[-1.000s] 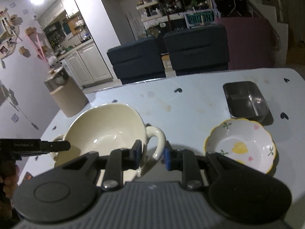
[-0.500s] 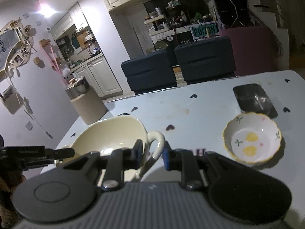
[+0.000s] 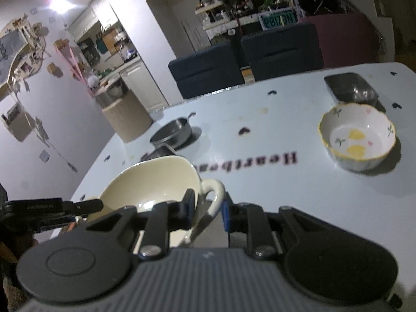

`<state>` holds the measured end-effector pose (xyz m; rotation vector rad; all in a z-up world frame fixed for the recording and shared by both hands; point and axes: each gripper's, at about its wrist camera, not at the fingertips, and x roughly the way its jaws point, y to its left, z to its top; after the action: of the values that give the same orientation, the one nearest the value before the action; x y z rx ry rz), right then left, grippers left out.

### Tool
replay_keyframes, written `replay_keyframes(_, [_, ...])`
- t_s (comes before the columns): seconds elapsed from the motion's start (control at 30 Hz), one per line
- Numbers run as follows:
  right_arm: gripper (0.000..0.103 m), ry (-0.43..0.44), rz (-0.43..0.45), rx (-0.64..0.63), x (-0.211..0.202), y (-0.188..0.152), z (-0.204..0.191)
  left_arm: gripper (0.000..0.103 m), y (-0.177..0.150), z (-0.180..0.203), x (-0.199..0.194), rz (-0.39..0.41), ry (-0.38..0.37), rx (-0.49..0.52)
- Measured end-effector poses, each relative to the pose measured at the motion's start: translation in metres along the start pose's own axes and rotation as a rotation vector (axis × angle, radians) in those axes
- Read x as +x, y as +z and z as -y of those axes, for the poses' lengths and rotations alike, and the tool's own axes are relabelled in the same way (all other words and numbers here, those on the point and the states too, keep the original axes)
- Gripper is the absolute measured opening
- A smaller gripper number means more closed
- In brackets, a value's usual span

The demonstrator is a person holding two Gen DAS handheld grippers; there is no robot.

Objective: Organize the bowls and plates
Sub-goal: 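Lift the cream bowl with both grippers and carry it over the white plate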

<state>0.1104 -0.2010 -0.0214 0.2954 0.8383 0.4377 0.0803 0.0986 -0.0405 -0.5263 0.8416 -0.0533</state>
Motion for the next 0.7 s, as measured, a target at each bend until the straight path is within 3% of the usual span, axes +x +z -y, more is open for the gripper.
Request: replay_keyframes(0.7, [0.024, -0.033, -0.071, -0.065, 0.021, -0.009, -0.019, 0.026, -0.008, -0.024, 0.026, -0.082, 0.062, -0.026])
